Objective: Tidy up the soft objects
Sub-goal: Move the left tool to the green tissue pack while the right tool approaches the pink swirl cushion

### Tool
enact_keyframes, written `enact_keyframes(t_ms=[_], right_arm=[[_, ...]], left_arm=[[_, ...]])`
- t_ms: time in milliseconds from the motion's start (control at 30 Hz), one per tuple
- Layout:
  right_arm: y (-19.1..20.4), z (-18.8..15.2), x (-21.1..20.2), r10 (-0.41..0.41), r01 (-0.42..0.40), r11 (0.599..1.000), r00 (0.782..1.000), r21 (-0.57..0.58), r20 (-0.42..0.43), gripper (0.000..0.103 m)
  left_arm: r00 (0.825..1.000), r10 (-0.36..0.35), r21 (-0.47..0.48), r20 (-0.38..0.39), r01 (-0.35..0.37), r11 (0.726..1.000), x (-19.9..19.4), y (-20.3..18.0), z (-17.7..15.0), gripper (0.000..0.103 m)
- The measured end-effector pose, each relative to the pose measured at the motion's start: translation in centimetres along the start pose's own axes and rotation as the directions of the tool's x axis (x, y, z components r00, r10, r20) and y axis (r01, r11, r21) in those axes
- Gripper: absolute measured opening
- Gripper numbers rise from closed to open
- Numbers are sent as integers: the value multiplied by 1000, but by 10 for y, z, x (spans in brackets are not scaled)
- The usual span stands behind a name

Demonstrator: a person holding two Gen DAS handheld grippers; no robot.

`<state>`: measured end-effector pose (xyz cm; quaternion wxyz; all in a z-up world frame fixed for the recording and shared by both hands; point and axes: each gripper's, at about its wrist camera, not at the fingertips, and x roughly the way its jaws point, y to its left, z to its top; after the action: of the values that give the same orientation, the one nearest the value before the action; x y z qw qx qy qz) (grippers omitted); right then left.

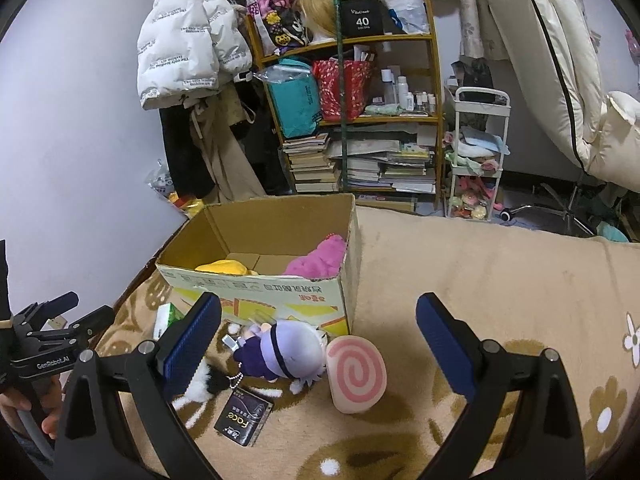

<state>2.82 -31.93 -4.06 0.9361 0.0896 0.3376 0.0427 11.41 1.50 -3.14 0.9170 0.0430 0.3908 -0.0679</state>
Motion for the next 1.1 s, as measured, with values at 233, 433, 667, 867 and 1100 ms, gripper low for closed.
enact_keyframes(t_ms=[233, 433, 667, 867, 1100], right_arm=[[-3, -3, 11, -25, 25, 1000, 1000, 6, -14, 102], [-7, -4, 19, -33, 34, 999, 999, 16, -28, 102], [-10, -8, 28, -48, 48, 999, 998, 10, -42, 102], [-13, -10, 38, -58, 60, 998, 997, 19, -60, 102], [-16, -15, 54, -67, 70, 997, 992, 25, -103, 102]], left_arm=[[1000, 0, 11, -8, 0, 1000, 8, -6, 0, 98], [999, -13, 2, -36, 13, 1000, 21, -7, 1, 98], [999, -14, -18, -37, 14, 1000, 33, -6, 1, 98], [999, -21, -21, -48, 20, 1000, 46, -7, 3, 98], [995, 3, -20, -104, -5, 1000, 71, -6, 0, 98]])
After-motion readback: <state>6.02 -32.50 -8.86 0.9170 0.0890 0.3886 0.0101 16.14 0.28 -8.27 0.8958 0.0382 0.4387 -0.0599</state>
